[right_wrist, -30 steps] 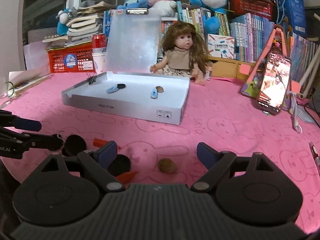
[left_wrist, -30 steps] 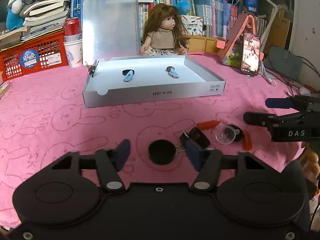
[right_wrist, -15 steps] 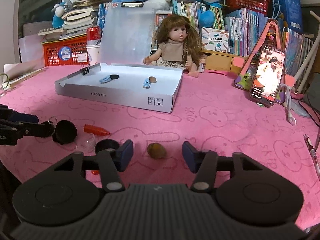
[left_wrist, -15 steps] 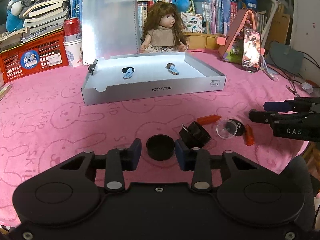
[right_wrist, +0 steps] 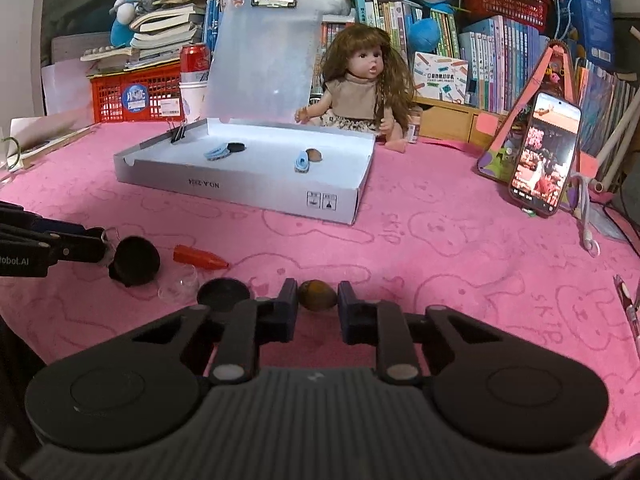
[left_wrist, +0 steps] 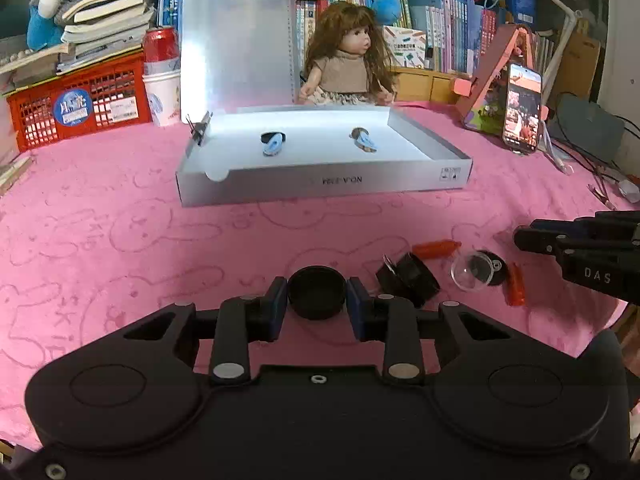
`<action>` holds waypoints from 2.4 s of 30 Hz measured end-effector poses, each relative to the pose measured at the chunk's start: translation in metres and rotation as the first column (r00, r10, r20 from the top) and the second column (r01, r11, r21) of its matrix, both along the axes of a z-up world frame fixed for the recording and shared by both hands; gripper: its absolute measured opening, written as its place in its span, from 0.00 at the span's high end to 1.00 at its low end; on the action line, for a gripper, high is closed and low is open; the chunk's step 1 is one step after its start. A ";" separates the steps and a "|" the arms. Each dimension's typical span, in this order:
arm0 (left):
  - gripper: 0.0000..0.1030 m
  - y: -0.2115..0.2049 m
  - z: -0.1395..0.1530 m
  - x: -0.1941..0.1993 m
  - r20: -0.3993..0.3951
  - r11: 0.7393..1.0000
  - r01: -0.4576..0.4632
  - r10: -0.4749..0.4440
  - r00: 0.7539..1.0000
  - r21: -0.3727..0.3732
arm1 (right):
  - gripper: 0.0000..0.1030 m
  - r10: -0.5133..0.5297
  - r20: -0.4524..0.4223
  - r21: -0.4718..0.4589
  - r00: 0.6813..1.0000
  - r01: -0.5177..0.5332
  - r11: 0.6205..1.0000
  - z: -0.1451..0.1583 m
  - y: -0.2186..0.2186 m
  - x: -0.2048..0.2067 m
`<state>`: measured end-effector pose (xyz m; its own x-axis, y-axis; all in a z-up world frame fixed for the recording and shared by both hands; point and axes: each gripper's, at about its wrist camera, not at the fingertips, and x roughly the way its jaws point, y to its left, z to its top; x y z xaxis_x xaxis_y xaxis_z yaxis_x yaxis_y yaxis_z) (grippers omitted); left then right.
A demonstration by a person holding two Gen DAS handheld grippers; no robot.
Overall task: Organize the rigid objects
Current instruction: 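Grasp the second black lid with the left gripper while the right gripper grasps the second brown nut, then carry the black lid in the left gripper and brown nut in the right gripper into the box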
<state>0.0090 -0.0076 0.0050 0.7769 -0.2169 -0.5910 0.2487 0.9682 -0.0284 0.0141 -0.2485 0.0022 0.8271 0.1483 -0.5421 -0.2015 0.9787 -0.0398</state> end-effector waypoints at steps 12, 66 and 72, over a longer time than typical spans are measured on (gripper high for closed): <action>0.70 0.003 0.034 0.027 0.036 0.999 -0.025 0.026 0.999 -0.031 | 0.76 0.003 0.039 0.026 0.999 -0.003 1.000 0.030 0.013 0.030; 0.70 -0.020 -0.005 0.220 -0.068 0.990 -0.142 0.142 0.988 -0.002 | 0.76 -0.039 -0.130 0.081 0.991 0.050 0.995 -0.001 0.050 0.200; 0.70 -0.022 -0.007 0.224 -0.052 0.990 -0.143 0.144 0.988 0.010 | 0.76 -0.034 -0.124 0.081 0.992 0.044 0.996 -0.002 0.052 0.204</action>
<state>0.2330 -0.0295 -0.0016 0.7679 -0.1017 -0.6325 0.1057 0.9939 -0.0314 0.2182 -0.1965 0.0003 0.7617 0.1661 -0.6263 -0.1612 0.9848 0.0650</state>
